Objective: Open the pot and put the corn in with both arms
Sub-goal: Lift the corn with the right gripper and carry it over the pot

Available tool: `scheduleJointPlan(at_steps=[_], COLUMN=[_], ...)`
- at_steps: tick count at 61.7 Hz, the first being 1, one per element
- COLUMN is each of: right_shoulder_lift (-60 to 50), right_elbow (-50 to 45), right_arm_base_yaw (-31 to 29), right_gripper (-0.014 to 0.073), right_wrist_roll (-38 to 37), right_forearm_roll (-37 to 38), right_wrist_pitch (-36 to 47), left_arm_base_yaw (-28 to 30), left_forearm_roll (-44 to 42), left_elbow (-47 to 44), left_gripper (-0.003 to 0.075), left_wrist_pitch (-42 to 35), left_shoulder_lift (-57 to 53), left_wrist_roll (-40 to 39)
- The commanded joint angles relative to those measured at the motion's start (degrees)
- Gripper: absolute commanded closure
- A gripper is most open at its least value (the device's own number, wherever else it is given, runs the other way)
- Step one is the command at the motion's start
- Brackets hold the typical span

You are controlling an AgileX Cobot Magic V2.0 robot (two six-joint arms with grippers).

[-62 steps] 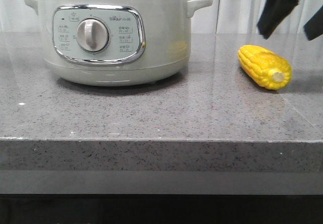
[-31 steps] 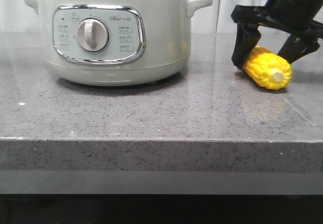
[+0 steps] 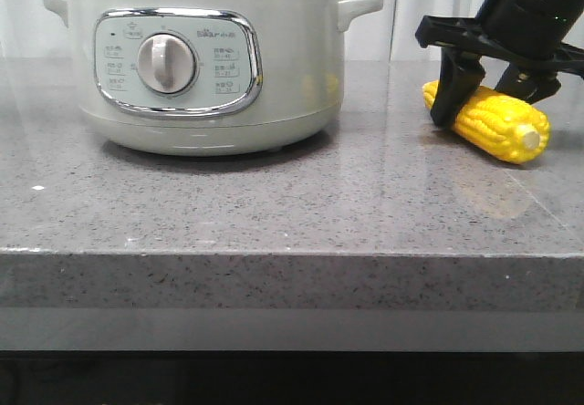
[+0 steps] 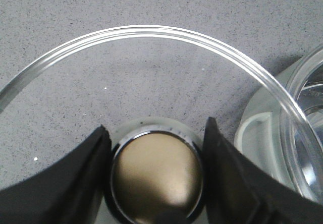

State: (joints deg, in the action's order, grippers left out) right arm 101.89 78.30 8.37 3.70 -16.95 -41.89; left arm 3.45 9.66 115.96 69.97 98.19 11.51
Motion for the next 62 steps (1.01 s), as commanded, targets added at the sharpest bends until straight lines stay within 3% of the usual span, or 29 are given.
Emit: scheduleJointPlan(at_steps=[1, 34, 50, 62], right_shoulder_lift=[-3.18, -14.21, -12.55, -5.76], right_elbow=[1.83, 3.36, 16.75, 32.60], right_arm_base_yaw=[0.04, 0.10, 3.82, 9.60], right_gripper=[0.0329, 0.0329, 0.0329, 0.0329], right_wrist_roll=[0.41, 0.49, 3.44, 4.87], right_forearm_roll=[-0.97, -0.97, -1.34, -1.67], right_wrist_pitch=[1.67, 7.75, 3.77, -3.60], left_arm_base_yaw=[-0.02, -0.02, -0.02, -0.02], left_forearm_roll=[1.53, 1.53, 1.53, 1.53], left_elbow=[2.40, 2.40, 2.40, 2.40], left_gripper=[0.0532, 0.0532, 0.0532, 0.0532], left_wrist_pitch=[-5.62, -5.62, -5.62, -5.62], left_shoulder_lift=[-3.79, -3.79, -3.79, -3.79], left_wrist_roll=[-0.12, -0.12, -0.12, -0.12])
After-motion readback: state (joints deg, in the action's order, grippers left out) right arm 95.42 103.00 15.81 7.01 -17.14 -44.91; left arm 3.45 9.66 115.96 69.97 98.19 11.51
